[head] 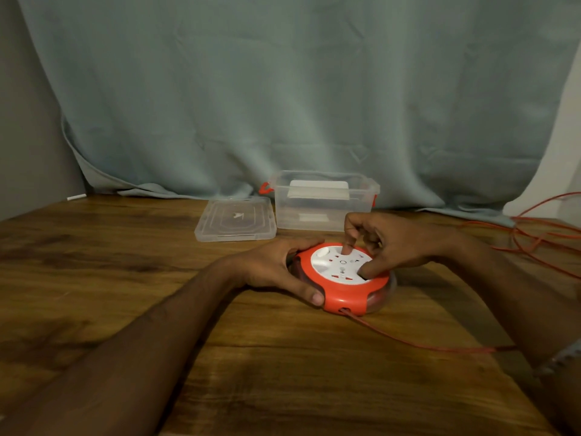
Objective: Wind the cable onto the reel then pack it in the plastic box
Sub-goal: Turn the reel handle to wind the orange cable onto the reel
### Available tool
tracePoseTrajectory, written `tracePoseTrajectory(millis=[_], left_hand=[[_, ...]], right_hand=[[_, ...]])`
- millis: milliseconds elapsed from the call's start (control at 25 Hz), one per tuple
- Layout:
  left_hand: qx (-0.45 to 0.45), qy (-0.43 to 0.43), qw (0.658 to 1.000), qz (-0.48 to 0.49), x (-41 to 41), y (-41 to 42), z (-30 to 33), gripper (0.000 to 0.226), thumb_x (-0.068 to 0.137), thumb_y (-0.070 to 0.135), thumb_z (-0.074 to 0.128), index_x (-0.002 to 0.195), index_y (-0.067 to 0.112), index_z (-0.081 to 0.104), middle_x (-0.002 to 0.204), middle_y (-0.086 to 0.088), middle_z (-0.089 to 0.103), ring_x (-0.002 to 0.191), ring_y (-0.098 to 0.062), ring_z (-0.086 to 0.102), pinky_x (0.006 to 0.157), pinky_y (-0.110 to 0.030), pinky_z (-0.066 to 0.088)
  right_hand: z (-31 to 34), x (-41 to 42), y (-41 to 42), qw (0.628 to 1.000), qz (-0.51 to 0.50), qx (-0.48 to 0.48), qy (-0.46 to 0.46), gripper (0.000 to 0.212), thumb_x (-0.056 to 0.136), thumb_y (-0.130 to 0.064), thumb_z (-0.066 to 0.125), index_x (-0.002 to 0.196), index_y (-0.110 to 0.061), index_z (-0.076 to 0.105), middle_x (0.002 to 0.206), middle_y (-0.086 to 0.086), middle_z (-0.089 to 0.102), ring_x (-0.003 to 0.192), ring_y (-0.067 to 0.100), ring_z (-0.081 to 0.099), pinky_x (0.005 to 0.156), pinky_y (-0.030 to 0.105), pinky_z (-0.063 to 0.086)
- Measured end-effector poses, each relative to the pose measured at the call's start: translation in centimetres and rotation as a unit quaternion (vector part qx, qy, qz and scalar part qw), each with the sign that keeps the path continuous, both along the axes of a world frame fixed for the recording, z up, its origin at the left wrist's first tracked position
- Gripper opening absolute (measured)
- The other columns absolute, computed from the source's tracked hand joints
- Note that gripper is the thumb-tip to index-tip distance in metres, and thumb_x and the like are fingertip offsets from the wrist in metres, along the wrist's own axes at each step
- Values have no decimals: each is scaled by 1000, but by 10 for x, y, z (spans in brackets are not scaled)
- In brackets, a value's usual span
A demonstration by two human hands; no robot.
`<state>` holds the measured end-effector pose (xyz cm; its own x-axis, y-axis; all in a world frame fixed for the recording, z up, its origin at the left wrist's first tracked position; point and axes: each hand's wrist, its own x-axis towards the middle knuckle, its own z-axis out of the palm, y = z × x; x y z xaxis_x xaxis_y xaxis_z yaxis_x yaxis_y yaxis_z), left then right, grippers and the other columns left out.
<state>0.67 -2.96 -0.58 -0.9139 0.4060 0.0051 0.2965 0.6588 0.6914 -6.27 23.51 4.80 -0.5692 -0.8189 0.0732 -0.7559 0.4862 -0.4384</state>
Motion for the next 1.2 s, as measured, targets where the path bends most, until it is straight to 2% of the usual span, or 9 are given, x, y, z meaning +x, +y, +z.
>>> tracePoseTrajectory(millis=[200,360,520,720,840,960,1040,1120,1200], left_hand=[[8,0,1000,4,2,1,0,132,54,55,97,165,38,27,164,15,42,146,-9,45,125,-37,37],[14,5,1000,0,-2,0,-2,132,53,59,98,164,38,30,161,17,46,145,-7,48,125,-40,38],[15,4,1000,-10,0,1,0,131,55,52,96,166,35,28,160,19,46,142,-2,48,124,-35,39],[10,9,1000,-3,-3,1,-2,132,54,58,98,165,37,29,160,17,48,144,-8,49,124,-42,41],[29,7,1000,-3,-2,1,-1,125,56,53,98,162,36,35,154,18,54,140,-7,53,122,-40,43],[38,12,999,-7,-1,1,-2,121,58,53,98,161,36,37,153,18,56,140,-8,54,122,-42,43],[35,10,999,-5,-1,1,-1,119,57,53,98,159,39,38,153,19,54,141,-6,52,123,-39,42],[39,4,999,-9,0,2,-1,116,59,49,96,159,39,38,153,20,54,141,-5,52,122,-37,43],[39,2,999,-11,0,2,0,111,64,42,97,158,40,38,151,20,55,139,-5,53,119,-32,44]], right_hand=[[2,9,-4,999,-10,12,40,42,63,-36,87,75,-19,50,66,-12,59,57,5,45,55,28,37],[-1,12,-9,997,-21,20,70,48,68,-42,87,67,-13,48,62,-6,50,60,19,48,57,35,37],[-4,17,-16,994,-28,29,101,48,75,-39,86,62,-15,46,56,-5,42,53,10,38,56,35,34],[-4,24,-20,993,-27,20,110,49,79,-35,83,62,-7,47,53,-3,43,50,9,37,54,32,33],[-5,20,-18,993,-25,3,113,43,82,-39,83,67,-15,51,56,-7,49,53,7,43,55,30,36],[-3,17,-15,995,-24,-34,96,21,80,-16,79,85,-25,60,70,-12,65,57,5,52,58,30,45],[0,18,-14,997,-16,-23,77,38,75,4,71,97,-24,61,72,-26,66,53,5,49,53,27,41],[2,16,-10,998,-9,2,65,45,75,12,67,108,-19,62,74,-36,63,55,5,47,53,26,39],[4,15,-6,999,-2,12,40,53,78,10,67,118,-24,62,84,-28,68,60,8,50,57,33,42]])
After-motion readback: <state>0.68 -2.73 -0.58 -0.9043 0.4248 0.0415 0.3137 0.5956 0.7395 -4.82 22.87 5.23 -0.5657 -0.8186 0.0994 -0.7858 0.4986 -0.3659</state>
